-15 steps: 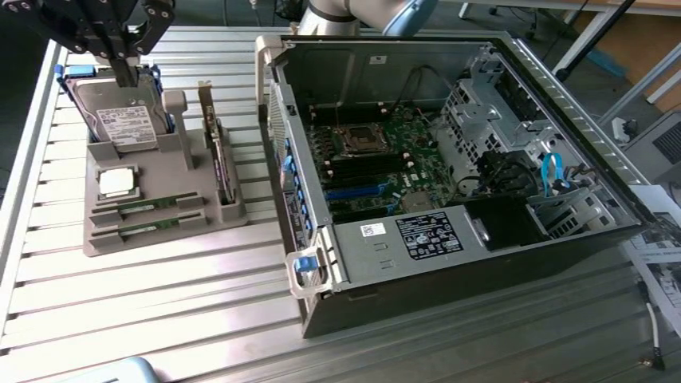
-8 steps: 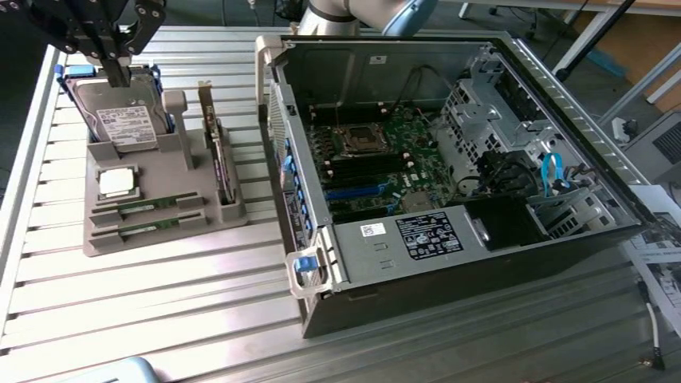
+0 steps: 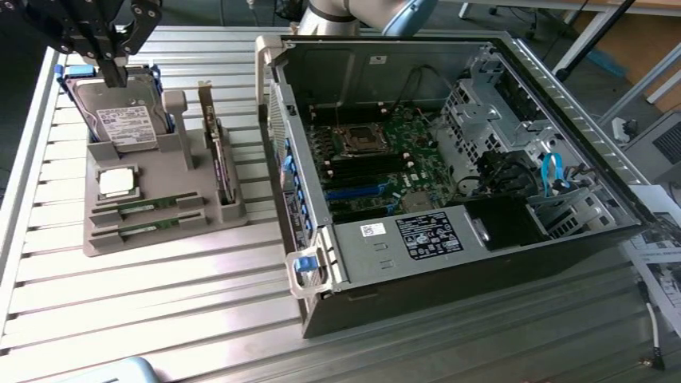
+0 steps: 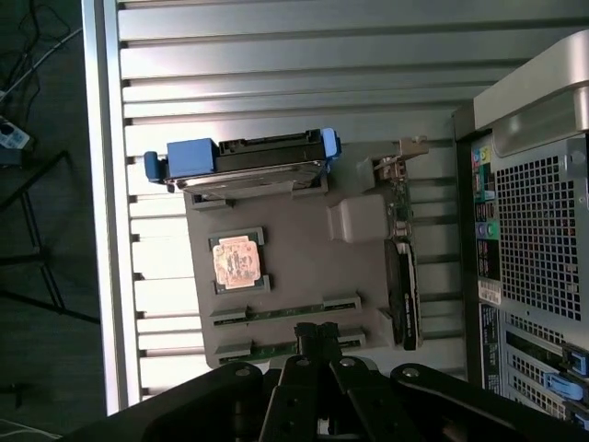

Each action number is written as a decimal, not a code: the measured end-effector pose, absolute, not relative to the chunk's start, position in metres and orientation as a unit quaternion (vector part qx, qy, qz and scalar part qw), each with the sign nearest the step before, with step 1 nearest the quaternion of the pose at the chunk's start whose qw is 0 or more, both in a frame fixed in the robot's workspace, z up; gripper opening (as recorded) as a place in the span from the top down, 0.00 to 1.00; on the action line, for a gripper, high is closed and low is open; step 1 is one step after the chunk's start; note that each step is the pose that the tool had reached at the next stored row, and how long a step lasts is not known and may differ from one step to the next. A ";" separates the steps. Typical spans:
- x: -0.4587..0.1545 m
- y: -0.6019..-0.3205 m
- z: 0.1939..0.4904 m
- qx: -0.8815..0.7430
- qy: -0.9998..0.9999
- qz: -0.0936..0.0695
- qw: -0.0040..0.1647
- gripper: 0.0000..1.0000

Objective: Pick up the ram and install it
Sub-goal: 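Reach for the ram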

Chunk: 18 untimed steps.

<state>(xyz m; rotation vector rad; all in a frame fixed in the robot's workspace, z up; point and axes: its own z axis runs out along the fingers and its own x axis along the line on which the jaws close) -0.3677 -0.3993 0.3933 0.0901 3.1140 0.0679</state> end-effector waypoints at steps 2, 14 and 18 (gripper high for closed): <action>-0.368 -0.401 0.393 0.029 0.999 0.022 0.013 0.89; -0.368 -0.414 0.393 0.029 0.999 0.021 0.013 0.89; -0.368 -0.415 0.393 0.029 0.999 0.021 0.013 0.89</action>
